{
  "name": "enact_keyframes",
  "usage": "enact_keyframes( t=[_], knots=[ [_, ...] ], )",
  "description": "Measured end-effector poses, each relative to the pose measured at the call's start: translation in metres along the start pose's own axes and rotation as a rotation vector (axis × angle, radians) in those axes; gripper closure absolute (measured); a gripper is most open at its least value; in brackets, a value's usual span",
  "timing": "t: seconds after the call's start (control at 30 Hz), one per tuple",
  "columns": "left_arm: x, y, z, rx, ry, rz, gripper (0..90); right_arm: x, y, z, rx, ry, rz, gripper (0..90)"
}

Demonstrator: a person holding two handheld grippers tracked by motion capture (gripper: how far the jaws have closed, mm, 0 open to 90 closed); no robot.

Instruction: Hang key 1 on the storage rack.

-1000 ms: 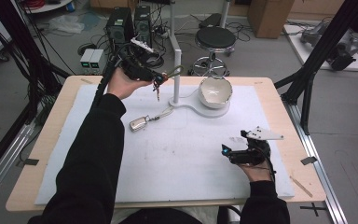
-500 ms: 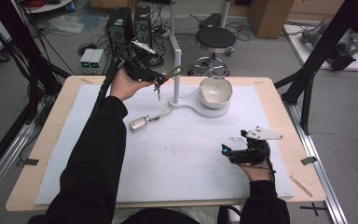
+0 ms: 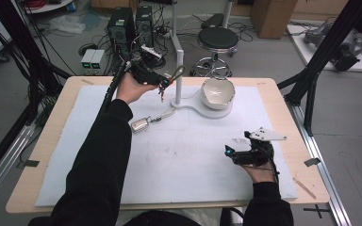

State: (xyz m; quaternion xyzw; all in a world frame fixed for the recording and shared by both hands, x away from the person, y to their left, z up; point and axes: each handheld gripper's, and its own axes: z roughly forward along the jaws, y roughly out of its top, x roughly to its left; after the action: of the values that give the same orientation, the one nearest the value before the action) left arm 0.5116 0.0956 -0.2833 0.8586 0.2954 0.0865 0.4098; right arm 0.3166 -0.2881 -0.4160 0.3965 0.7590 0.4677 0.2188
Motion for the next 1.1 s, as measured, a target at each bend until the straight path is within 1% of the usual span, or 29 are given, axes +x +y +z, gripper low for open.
enact_keyframes(
  t=[0.03,0.07,0.1,0.13,0.17,0.2,0.23,0.27,0.3,0.37,0.4,0.43,0.47,0.5,0.53,0.57,0.67,0.73,0.77,0.83,0.9,0.93,1.03,1.07,1.1],
  knots=[
    [0.0,-0.001,0.001,-0.007,-0.004,-0.01,76.3,0.0,0.0,0.0,-0.001,0.0,-0.002,0.7],
    [0.0,-0.002,0.001,-0.013,-0.022,-0.021,74.1,0.001,0.0,0.0,0.003,-0.001,-0.001,0.7],
    [0.0,-0.002,0.001,-0.018,-0.031,-0.028,65.4,0.001,0.0,0.0,0.001,-0.005,-0.002,0.7],
    [-0.001,-0.002,0.001,-0.024,-0.028,-0.035,59.0,0.001,0.0,0.0,0.0,-0.003,-0.002,0.7],
    [-0.003,-0.002,0.002,-0.024,-0.008,-0.036,51.1,0.001,0.0,0.0,-0.002,-0.004,-0.001,0.7],
    [-0.004,-0.001,0.001,-0.015,0.009,-0.031,46.4,0.001,0.0,-0.001,-0.003,-0.005,0.001,0.7],
    [-0.004,-0.001,0.001,-0.022,0.008,-0.035,41.2,0.001,0.0,-0.001,-0.001,-0.01,0.003,0.7],
    [-0.005,-0.002,0.0,-0.035,0.007,-0.043,36.7,0.001,0.0,-0.001,-0.004,-0.014,-0.006,0.7],
    [-0.005,-0.001,-0.001,-0.041,0.01,-0.04,33.1,0.001,0.0,-0.001,-0.004,-0.016,-0.007,0.7],
    [-0.006,-0.002,-0.002,-0.04,0.033,-0.038,23.9,0.001,0.0,0.0,-0.001,-0.023,-0.013,0.7],
    [-0.007,-0.002,-0.002,-0.027,0.049,-0.03,18.1,0.001,0.0,0.0,0.0,-0.022,-0.012,0.7],
    [-0.007,-0.002,-0.003,-0.027,0.047,-0.027,12.7,0.001,0.0,0.0,-0.001,-0.023,-0.011,0.7],
    [-0.007,-0.003,-0.003,-0.029,0.032,-0.031,10.3,0.001,-0.001,0.0,0.001,-0.026,-0.006,0.7],
    [-0.007,-0.003,-0.003,-0.028,0.028,-0.036,6.8,0.001,-0.001,0.0,-0.001,-0.025,-0.007,0.7],
    [-0.006,-0.003,-0.004,-0.031,0.027,-0.036,4.6,0.001,-0.001,0.0,-0.001,-0.025,-0.005,0.7],
    [-0.006,-0.004,-0.004,-0.035,0.038,-0.037,1.9,0.001,-0.001,0.0,-0.002,-0.024,-0.004,0.7],
    [-0.005,-0.006,-0.005,-0.043,0.036,-0.038,1.7,0.001,-0.001,0.0,-0.002,-0.025,-0.006,0.7],
    [-0.005,-0.009,-0.006,-0.049,0.037,-0.025,1.6,0.001,-0.001,0.0,-0.001,-0.024,-0.009,0.7],
    [-0.006,-0.01,-0.007,-0.05,0.033,-0.027,1.7,0.001,-0.001,0.0,-0.001,-0.025,-0.009,0.7],
    [-0.005,-0.013,-0.009,-0.063,0.042,-0.021,1.7,0.001,-0.001,0.0,0.0,-0.026,-0.009,0.7],
    [-0.004,-0.016,-0.01,-0.071,0.044,-0.027,1.6,0.002,-0.001,0.0,0.003,-0.023,-0.004,0.7],
    [-0.004,-0.017,-0.011,-0.076,0.049,-0.026,1.7,0.001,-0.001,0.0,0.003,-0.023,-0.007,0.7],
    [-0.003,-0.024,-0.013,-0.082,0.045,-0.026,1.7,0.001,-0.001,0.0,0.006,-0.024,-0.003,0.8],
    [-0.003,-0.027,-0.013,-0.088,0.046,-0.021,1.7,0.001,-0.001,0.0,0.004,-0.025,-0.006,0.7],
    [-0.003,-0.029,-0.013,-0.094,0.045,-0.025,1.7,0.001,-0.001,0.0,0.003,-0.025,-0.007,0.7]
  ],
)
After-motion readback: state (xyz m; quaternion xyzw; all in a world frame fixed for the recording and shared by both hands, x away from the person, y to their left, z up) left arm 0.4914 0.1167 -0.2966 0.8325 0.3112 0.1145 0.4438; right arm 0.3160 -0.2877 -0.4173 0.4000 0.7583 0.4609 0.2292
